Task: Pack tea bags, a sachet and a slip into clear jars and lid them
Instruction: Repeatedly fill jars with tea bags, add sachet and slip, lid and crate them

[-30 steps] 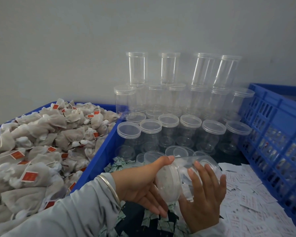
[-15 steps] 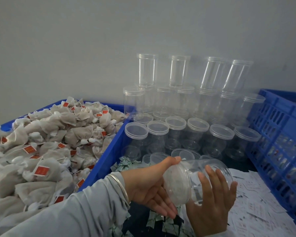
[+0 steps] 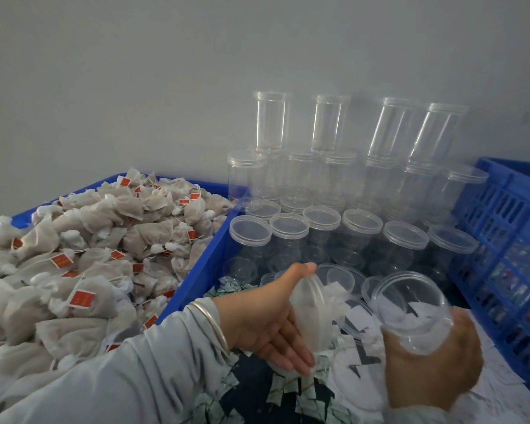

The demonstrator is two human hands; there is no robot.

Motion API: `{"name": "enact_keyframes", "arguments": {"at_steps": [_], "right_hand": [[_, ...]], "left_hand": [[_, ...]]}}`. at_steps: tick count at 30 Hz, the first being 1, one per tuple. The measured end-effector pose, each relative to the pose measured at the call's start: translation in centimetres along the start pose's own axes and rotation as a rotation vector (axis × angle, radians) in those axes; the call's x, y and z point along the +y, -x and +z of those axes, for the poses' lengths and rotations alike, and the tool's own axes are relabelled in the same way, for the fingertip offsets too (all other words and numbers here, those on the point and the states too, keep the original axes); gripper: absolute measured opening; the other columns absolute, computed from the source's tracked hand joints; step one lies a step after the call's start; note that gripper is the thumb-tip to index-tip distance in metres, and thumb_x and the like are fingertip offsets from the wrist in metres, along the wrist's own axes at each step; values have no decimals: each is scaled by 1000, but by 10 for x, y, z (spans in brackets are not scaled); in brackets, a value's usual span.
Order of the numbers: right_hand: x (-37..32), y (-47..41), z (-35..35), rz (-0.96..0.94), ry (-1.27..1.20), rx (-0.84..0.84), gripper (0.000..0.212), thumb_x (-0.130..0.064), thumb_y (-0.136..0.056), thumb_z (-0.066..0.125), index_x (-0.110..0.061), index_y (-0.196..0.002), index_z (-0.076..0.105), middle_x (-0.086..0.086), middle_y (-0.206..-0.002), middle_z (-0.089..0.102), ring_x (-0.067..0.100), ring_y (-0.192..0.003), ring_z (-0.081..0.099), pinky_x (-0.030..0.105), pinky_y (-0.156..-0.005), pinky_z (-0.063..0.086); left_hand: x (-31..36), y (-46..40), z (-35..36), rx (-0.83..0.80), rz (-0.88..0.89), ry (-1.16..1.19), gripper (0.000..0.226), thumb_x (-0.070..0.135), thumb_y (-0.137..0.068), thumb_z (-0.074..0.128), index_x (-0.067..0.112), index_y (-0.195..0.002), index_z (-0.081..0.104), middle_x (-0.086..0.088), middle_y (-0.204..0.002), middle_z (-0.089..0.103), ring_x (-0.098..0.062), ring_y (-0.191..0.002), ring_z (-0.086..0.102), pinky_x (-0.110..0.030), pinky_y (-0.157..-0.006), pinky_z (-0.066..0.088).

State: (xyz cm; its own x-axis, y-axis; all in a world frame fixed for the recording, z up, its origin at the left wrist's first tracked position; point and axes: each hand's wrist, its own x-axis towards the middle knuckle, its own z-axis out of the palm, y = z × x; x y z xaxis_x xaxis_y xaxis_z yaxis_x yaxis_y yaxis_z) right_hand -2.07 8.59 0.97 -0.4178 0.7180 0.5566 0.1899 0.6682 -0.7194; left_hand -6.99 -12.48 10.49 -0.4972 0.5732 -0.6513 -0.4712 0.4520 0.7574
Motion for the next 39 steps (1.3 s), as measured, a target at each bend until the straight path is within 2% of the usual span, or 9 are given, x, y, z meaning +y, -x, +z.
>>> {"name": "enact_keyframes", "arguments": {"at_steps": [6, 9, 13, 21, 29, 31, 35, 37, 39], "right_hand": [[0, 15, 6, -96, -145, -22, 111, -4, -40, 94, -5, -136, 38, 25, -135, 47, 41, -127, 38, 62, -104, 31], [2, 18, 11, -162, -190, -42, 113, -9, -38, 96, -11, -134, 36, 22, -132, 50, 33, -124, 39, 57, -103, 33], [4, 19, 10, -109, -241, -41, 115, -13, -39, 96, -16, -136, 34, 18, -135, 48, 26, -125, 35, 59, -102, 34], [-4, 22, 5, -134, -311, -93, 107, -20, -41, 96, -8, -133, 43, 18, -131, 52, 33, -122, 44, 59, -100, 38], [-23, 27, -5, -146, -456, -369, 96, -14, -48, 93, 1, -131, 48, 17, -127, 55, 35, -119, 51, 48, -101, 42], [-31, 34, -5, -106, -615, -431, 95, -15, -50, 91, -10, -133, 46, 10, -126, 54, 30, -118, 52, 37, -102, 44], [-53, 60, -9, -71, -673, -523, 113, -16, -48, 93, -53, -134, 28, -20, -134, 43, 15, -126, 45, 48, -101, 44], [-63, 73, -9, -89, -782, -607, 103, -18, -50, 93, -40, -135, 38, -32, -125, 48, -2, -118, 50, 29, -88, 54], [-75, 85, -7, -80, -873, -753, 94, -16, -52, 92, -45, -127, 43, -38, -115, 51, -13, -109, 51, 7, -72, 50]], "left_hand": [[3, -1, -16, 366, 192, 166, 128, 86, -41, 46, -5, -131, 41, -22, -96, 69, -30, -77, 72, -29, -57, 55], [6, 0, -20, 434, 308, 319, 89, 71, -72, 52, -2, -124, 47, -21, -95, 70, -30, -77, 72, -31, -58, 57], [10, -1, -17, 518, 384, 403, 31, 14, -100, 42, -4, -125, 48, -16, -93, 70, -22, -72, 72, -27, -57, 59], [13, 3, -22, 613, 408, 368, 24, 2, -98, 37, 3, -114, 55, -13, -88, 71, -17, -66, 70, -24, -57, 58], [19, 45, -83, 910, 698, 413, 25, 1, -95, 38, 8, -100, 61, -8, -79, 70, -16, -66, 69, -25, -59, 55], [10, 55, -105, 1084, 707, 298, 25, 3, -96, 40, 11, -100, 64, -5, -81, 71, -17, -73, 69, -27, -64, 52], [-20, 62, -140, 1414, 463, -401, 32, 9, -90, 45, 25, -108, 65, 6, -98, 68, -13, -72, 61, -26, -61, 47], [-31, 57, -153, 1426, 347, -593, 38, 6, -86, 46, 19, -118, 62, -6, -112, 64, -20, -80, 61, -29, -65, 47], [-39, 48, -165, 1417, 267, -747, 42, 1, -86, 49, 11, -125, 57, -12, -130, 54, -28, -109, 56, -36, -89, 45]]}}
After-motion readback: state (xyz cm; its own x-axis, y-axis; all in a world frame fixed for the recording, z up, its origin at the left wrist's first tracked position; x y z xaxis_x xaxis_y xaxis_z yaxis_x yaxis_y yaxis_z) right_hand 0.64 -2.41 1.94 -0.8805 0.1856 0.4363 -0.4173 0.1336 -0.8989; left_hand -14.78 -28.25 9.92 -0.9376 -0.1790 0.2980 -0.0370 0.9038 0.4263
